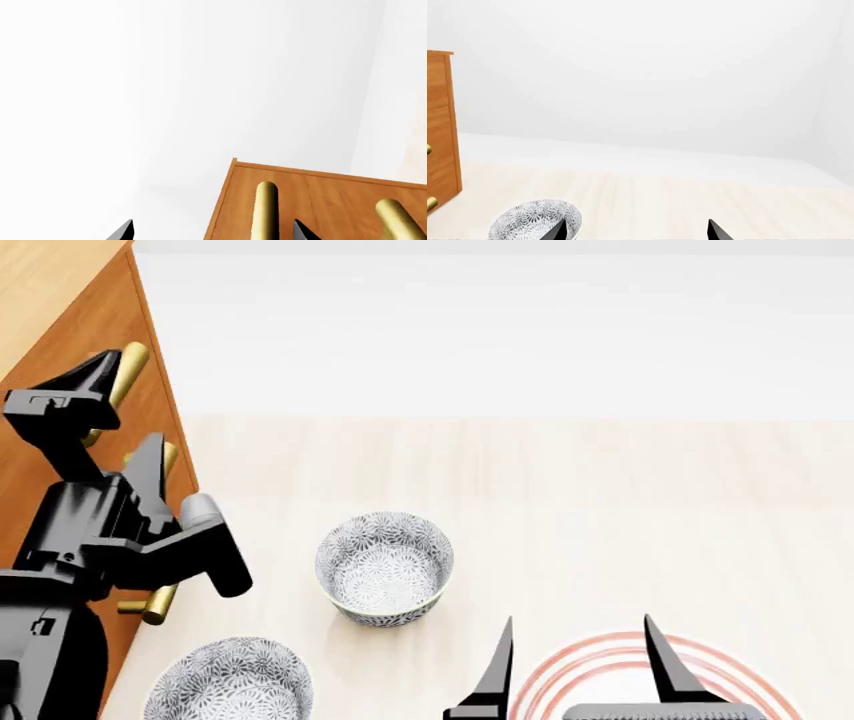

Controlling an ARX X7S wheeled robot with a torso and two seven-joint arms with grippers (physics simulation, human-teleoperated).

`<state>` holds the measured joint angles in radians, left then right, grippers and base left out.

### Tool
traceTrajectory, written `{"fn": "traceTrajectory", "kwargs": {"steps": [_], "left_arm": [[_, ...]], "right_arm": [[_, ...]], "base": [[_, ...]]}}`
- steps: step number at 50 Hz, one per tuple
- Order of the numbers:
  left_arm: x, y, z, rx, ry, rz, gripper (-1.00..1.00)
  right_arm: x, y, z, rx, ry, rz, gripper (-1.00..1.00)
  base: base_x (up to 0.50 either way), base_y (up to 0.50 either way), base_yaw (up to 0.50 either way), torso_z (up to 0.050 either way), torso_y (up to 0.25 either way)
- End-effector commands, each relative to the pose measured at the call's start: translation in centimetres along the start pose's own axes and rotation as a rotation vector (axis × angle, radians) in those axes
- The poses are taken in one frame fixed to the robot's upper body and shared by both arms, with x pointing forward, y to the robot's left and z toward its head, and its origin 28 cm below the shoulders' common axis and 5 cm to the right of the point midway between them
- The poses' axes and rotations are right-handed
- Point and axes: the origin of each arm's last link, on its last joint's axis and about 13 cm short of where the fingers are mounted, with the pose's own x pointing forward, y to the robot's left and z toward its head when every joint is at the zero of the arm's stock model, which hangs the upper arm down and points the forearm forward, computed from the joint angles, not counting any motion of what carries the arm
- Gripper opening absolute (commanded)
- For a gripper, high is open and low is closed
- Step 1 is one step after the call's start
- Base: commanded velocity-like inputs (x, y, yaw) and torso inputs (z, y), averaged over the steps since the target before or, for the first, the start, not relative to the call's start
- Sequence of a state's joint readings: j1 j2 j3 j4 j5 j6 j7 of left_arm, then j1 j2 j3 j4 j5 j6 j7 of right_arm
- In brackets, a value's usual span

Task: Open the top drawer of the cabinet.

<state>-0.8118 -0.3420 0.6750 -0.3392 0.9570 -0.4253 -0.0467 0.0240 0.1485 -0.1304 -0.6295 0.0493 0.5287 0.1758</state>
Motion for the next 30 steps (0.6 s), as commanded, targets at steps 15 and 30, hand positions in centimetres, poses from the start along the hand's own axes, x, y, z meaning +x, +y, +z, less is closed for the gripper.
{"fn": "traceTrajectory", "kwargs": {"steps": [15,30], "left_arm": [[0.7,-3.1,-2.3,0.004,0.097,-0.071,1.0],[0.6,-2.9,-2.9,0.027,0.16,-0.056,-1.0]], "right_arm": [[0.1,-0.1,-0.3,0.007,0.006,-0.002,1.0],[0.0,0.1,-0.4,0.002,0.01,0.003,1.0]], "base": [[0.0,0.0,0.0,0.0,0.0],[0.0,0.0,0.0,0.0,0.0]]}}
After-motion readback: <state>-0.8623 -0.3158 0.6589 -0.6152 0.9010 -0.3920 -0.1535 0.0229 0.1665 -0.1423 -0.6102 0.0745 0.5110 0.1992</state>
